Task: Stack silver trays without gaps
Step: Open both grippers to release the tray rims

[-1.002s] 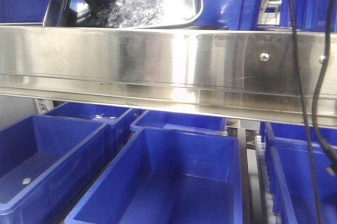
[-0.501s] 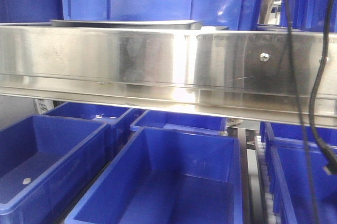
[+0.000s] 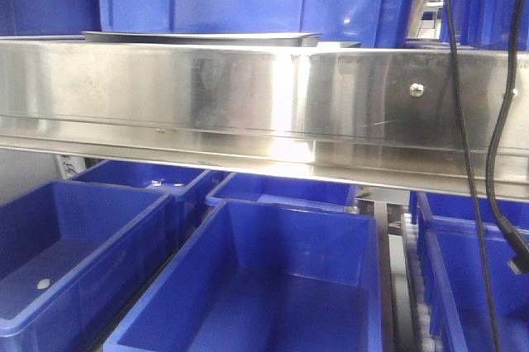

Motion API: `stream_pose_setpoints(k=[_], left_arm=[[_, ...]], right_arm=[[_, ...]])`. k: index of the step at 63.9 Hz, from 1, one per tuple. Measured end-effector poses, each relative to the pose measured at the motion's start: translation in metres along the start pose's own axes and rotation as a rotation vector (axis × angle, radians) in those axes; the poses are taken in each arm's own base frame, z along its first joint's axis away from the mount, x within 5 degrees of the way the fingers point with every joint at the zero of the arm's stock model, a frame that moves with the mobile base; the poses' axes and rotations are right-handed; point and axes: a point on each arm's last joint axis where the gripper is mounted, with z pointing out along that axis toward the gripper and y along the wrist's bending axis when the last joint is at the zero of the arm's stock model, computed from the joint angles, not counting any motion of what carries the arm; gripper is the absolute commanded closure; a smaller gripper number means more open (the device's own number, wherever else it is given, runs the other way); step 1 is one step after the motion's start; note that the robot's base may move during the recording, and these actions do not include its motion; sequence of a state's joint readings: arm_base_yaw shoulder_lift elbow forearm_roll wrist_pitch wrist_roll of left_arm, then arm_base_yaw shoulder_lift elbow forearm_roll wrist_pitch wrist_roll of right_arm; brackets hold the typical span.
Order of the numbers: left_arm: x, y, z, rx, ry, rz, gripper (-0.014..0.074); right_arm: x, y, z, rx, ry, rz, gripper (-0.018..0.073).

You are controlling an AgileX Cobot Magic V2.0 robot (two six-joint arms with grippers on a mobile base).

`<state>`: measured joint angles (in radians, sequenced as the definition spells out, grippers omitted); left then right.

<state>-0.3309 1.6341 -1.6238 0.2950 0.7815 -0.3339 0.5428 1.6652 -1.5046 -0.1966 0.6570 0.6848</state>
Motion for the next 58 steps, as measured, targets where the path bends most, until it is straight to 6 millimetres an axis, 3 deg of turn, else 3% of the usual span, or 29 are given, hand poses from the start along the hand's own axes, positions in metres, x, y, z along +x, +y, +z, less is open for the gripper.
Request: stream_pose_setpoints(k=[58], left_arm=[[0.003, 0.001, 0.0, -0.014, 0.031, 0.003, 0.0585]], right_arm=[[-0.015, 0.012, -0.002, -0.137, -0.165, 0.001, 0.0634]])
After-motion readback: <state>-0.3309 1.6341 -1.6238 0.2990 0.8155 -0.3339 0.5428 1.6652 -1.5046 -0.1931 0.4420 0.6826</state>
